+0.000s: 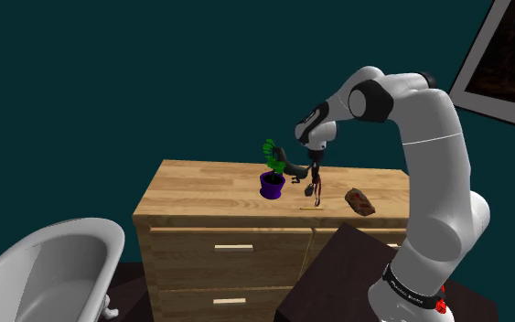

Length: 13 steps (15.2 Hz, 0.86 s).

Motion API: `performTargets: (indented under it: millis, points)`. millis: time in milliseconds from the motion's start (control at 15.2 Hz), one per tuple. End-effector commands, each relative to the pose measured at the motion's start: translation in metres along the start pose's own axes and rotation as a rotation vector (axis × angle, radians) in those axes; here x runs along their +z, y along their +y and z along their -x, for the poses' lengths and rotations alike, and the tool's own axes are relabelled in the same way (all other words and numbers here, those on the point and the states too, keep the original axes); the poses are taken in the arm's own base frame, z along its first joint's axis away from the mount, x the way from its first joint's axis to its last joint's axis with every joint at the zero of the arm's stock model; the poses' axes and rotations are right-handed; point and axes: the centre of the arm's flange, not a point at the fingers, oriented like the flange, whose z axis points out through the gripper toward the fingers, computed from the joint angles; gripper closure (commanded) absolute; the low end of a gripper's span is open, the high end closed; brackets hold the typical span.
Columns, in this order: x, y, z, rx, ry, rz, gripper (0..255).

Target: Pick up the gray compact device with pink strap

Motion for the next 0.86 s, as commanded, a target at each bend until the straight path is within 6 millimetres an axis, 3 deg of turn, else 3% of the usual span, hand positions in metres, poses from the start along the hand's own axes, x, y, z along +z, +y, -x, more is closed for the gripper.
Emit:
performTargets:
  millis: [0,660,792]
  points:
    - [-0.010,-0.001,0.002,0.000,0.000,0.000,255]
    - [-0.062,-0.007,0.012,0.000,0.000,0.000,255]
    - [-0.062,-0.008,0.012,0.000,0.000,0.000,255]
